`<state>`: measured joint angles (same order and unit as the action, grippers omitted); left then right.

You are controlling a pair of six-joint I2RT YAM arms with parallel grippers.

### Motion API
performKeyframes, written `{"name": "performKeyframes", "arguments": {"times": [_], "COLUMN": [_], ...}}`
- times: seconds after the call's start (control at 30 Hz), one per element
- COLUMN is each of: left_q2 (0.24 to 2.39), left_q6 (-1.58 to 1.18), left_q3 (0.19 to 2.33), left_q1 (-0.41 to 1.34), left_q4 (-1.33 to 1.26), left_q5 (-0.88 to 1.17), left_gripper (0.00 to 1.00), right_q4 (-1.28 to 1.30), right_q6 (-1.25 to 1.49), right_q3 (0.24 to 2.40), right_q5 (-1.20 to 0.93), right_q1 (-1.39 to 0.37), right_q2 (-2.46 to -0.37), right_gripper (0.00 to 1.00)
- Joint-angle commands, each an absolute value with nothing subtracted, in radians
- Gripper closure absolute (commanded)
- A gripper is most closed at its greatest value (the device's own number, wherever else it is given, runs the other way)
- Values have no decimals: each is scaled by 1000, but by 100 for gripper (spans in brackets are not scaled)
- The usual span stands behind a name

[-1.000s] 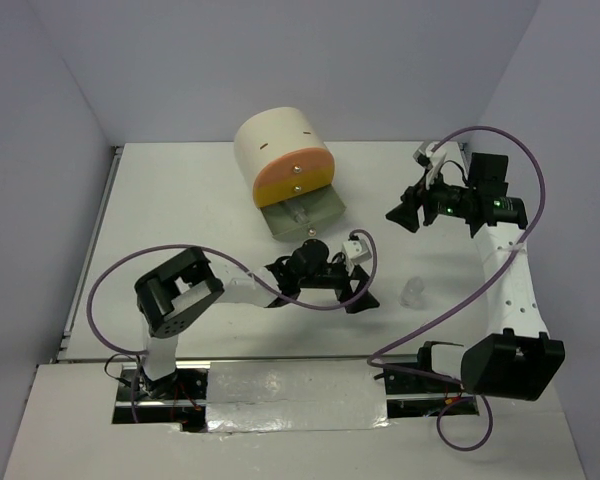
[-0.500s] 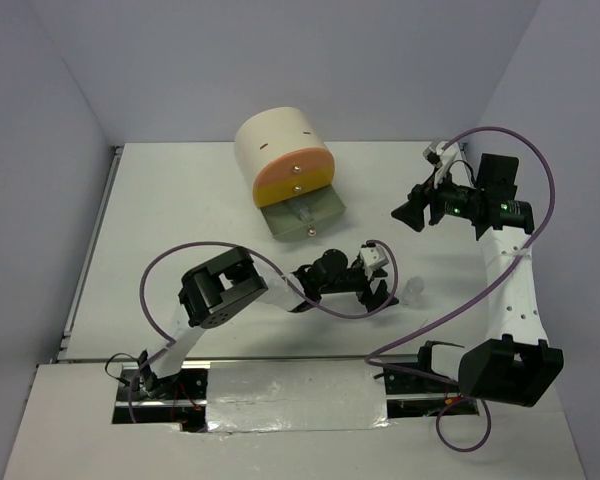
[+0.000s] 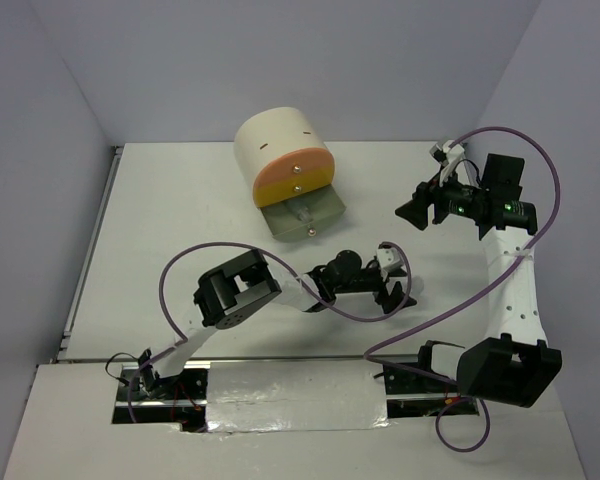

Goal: Organize the makeup

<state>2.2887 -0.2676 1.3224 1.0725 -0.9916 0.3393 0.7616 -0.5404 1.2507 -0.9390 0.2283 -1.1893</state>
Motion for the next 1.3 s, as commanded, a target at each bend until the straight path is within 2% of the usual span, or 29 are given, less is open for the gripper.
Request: {"name": "performKeyframes", "arguments": {"times": [0.0,0.17,0.47,0.67,0.7,0.8,0.97,1.07,1.1,1.13,1.27], "left_q2": [2321,2353,2367,2358,2353,2336,2303,2255,2222,2203,2097], "left_q6": [-264,-284,-301,-305,-301,-296,-301,-304,-299,-295,-290], "left_q3": [1394,1445,1459,1454,1454,1457,1460,1433,1404,1385,1287], "left_q1": [1081,1086,1088,1086,1086,1088,1088,1086,1086,1086,1075], "left_q4": [-1032,-1003,-963,-959,-959,-959,-959,-965,-963,-966,-950], "left_q5": [371,373,391,387,387,385,391,391,387,377,382], "left_gripper": [6,10,29,46,53,63,73,88,97,100,100], "right_q4": [729,730,716,713,713,713,715,713,712,710,706], "right_q6": [-526,-525,-509,-506,-505,-505,-500,-495,-494,-491,-480], "right_q3": [1247,1249,1230,1227,1226,1226,1227,1226,1226,1223,1213], "right_q5": [-959,-960,-965,-969,-969,-971,-973,-976,-976,-976,-976], "right_q1": [239,242,245,248,249,250,258,264,265,270,278], "right_q2": [-1177,-1177,-1166,-1161,-1160,-1158,-1152,-1146,-1144,-1141,-1134], "right_gripper": [26,26,26,26,26,26,26,26,26,26,26]}}
